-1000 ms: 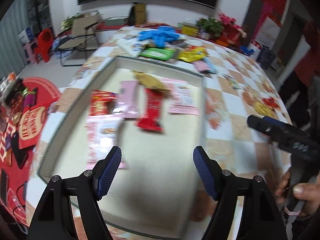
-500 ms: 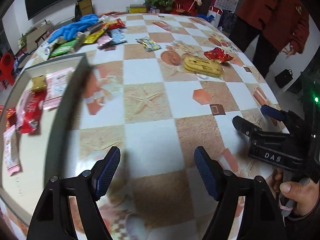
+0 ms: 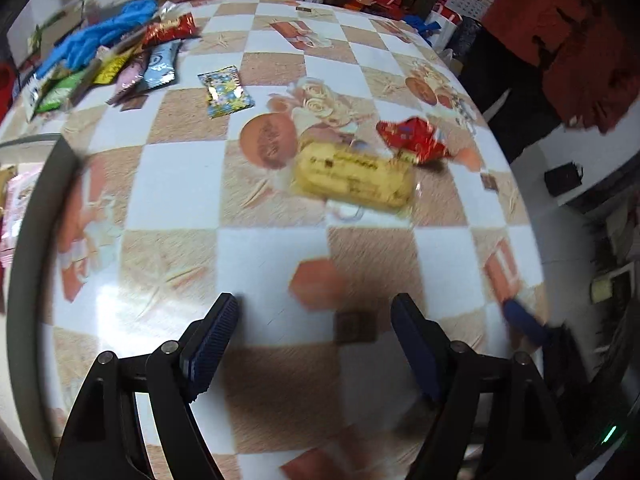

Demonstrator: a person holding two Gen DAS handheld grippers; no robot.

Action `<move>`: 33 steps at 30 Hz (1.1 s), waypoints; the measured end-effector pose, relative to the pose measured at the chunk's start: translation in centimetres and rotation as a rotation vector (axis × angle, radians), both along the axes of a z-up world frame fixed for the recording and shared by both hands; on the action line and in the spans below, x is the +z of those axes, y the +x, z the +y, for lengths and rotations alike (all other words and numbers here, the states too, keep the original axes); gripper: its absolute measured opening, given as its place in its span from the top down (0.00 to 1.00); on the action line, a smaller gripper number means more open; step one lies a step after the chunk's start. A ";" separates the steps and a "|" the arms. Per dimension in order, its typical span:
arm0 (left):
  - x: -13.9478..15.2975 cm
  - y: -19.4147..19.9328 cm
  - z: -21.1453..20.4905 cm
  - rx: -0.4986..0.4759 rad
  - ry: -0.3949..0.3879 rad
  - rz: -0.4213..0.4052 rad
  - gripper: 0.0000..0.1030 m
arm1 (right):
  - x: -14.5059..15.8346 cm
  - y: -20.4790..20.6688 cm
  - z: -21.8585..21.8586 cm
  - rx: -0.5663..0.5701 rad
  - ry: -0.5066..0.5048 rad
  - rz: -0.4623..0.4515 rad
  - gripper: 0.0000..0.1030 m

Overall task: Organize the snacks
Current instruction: 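Withdraw both tools from the tray back over the snack pile, then grasp the clear-wrapped yellow cake with the left tool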

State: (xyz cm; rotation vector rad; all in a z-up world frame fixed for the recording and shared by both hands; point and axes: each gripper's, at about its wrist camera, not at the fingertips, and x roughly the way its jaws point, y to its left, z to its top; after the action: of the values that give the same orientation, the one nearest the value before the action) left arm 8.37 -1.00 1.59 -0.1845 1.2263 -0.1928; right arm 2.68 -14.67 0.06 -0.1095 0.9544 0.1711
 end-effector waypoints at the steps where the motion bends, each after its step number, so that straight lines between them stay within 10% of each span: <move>1: 0.1 0.9 -0.2 0.021 -0.023 0.015 0.21 | 0.0 0.0 0.0 0.000 0.000 0.000 0.00; 9: 0.1 6.0 -1.4 0.148 -0.035 0.059 0.21 | 0.0 0.0 0.1 0.001 0.001 0.000 0.00; 21: -0.8 9.0 -3.8 0.156 0.171 0.018 0.20 | 0.0 -0.1 0.2 0.001 0.002 0.000 0.00; 26: -0.3 7.6 -3.5 0.065 0.218 -0.076 0.62 | 0.1 -0.1 0.3 0.001 0.002 0.000 0.00; 33: -0.4 3.0 -1.5 -0.020 0.236 -0.156 0.62 | 0.1 -0.1 0.3 0.001 0.002 0.000 0.00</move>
State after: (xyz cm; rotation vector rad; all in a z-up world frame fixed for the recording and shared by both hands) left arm 11.36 -2.48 1.19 0.0477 1.0860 -0.0770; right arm 2.56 -14.38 0.11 -0.1082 0.9546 0.1734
